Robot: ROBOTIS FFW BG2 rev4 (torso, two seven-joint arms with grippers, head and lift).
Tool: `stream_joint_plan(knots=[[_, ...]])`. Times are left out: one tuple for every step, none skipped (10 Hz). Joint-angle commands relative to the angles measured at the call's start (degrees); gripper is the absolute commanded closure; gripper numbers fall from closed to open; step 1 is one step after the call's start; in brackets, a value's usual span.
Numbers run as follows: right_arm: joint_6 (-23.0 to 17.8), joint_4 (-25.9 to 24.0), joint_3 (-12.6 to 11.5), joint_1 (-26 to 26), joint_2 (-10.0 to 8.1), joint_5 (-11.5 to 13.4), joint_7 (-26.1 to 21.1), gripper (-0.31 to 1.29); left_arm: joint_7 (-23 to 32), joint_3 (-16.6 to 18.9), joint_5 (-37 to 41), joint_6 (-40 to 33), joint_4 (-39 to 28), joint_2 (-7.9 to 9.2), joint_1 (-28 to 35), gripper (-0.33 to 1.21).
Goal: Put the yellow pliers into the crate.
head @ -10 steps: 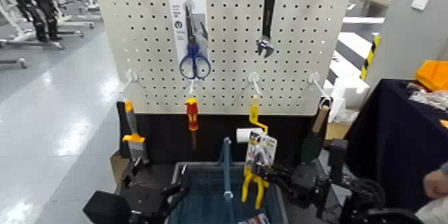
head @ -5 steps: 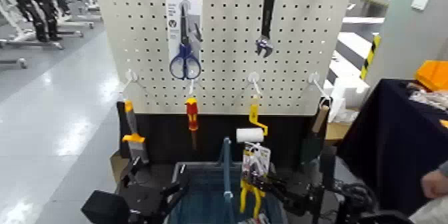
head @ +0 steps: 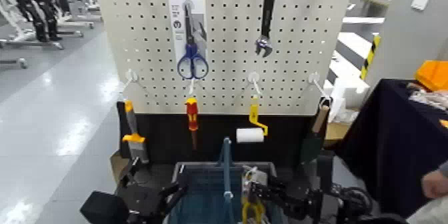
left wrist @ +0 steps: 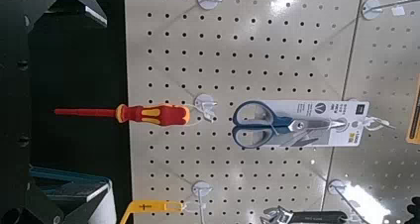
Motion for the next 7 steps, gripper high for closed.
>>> stream_joint_plan(knots=[[0.4, -0.3, -0.4, 0.1, 0.00, 0.0, -0.1, 0.03, 0.0, 0.0, 0.0, 0.1, 0.0, 0.00, 0.1, 0.14], [0.2, -0.8, -0.6, 0.2, 0.00, 0.0, -0.1, 0.03, 0.0, 0.0, 0.0, 0.0, -0.1, 0.00, 0.1, 0.14], [0.1, -1.5, -0.8, 0.4, 0.09, -0.1, -0.3, 0.01, 0.0, 0.0, 0.0, 0.0, -0.1, 0.00, 0.1, 0.13], [0.0, -2.6, -0.8, 0.5, 0.09, -0.1, -0.7, 0.01, 0.0, 0.1, 0.0, 0.1, -0.1, 0.00, 0.1, 0.13], [-0.3, -3.7, -0.9, 0.5, 0.17, -0.3, -0.9, 0.01, 0.0, 0.0, 0.0, 0.1, -0.1, 0.00, 0.1, 0.13], [-0.3, -4.9, -1.1, 0.5, 0.17, -0.3, -1.0, 0.01, 0.0, 0.0, 0.0, 0.1, -0.1, 0.00, 0.1, 0.13], [-0.3, -6.1, -1.3, 0.7, 0.17, -0.5, -1.1, 0.01, 0.0, 0.0, 0.0, 0.1, -0.1, 0.00, 0.1, 0.13]])
